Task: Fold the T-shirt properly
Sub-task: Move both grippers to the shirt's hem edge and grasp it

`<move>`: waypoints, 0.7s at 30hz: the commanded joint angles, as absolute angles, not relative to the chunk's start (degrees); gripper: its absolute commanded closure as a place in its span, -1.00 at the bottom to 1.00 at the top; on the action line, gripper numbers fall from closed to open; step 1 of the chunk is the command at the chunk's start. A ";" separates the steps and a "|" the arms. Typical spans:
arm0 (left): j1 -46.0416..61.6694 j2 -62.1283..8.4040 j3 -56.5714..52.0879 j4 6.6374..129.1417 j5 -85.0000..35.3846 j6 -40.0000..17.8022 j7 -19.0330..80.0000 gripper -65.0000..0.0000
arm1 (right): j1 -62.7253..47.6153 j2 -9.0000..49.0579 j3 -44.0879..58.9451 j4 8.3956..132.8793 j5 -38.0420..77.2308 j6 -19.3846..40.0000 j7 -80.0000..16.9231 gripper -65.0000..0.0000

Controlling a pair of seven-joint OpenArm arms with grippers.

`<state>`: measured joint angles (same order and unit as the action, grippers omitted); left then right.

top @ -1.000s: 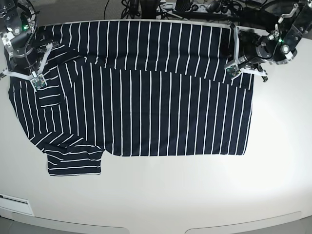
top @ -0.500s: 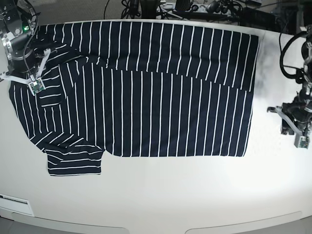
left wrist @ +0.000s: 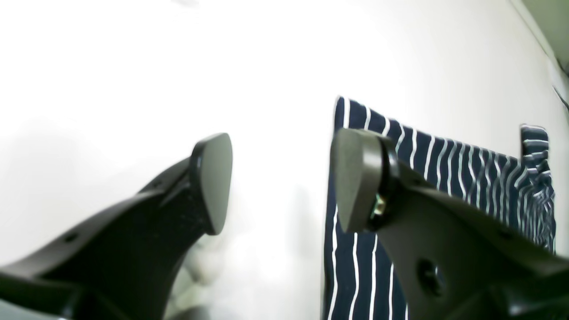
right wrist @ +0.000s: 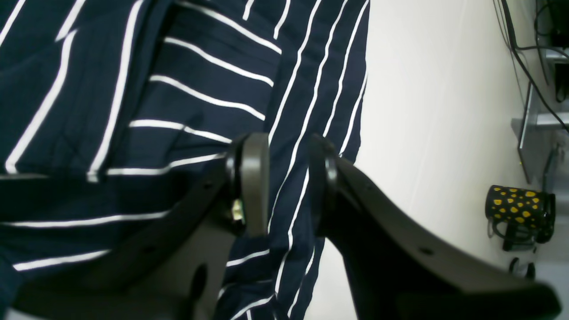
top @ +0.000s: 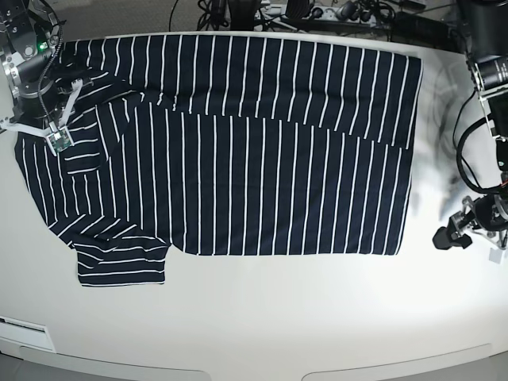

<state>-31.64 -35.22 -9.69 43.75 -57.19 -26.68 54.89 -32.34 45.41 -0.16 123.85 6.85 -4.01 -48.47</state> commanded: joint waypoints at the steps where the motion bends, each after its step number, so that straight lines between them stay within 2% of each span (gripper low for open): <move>1: -34.09 -35.73 -8.97 43.31 -58.15 -27.77 54.11 -0.16 | -32.14 46.37 0.43 124.73 5.87 -4.25 -47.46 0.44; 15: -35.44 -26.48 1.28 41.08 -57.25 -28.73 58.59 -0.13 | -31.73 46.37 0.43 124.73 5.87 -4.29 -47.53 0.44; 16: -35.42 -26.39 1.28 41.08 -57.25 -28.42 58.59 -0.06 | -31.73 46.37 0.43 124.73 5.87 -4.27 -47.55 0.44; 17: -35.44 -26.39 1.28 41.08 -57.12 -27.22 58.52 0.09 | -31.73 46.37 0.43 124.73 5.87 -4.27 -47.55 0.44; 18: -35.44 -26.50 1.28 41.08 -56.62 -25.47 58.52 0.34 | -31.73 46.37 0.43 124.73 5.85 -4.27 -47.55 0.44; 20: -35.64 -26.70 1.28 41.08 -54.83 -22.46 58.52 1.00 | -31.66 46.37 0.43 124.73 5.87 -4.29 -47.03 0.44; 21: -35.77 -26.74 1.28 41.08 -53.60 -21.52 58.52 1.00 | -31.38 46.37 0.43 124.73 5.89 -4.38 -46.50 0.44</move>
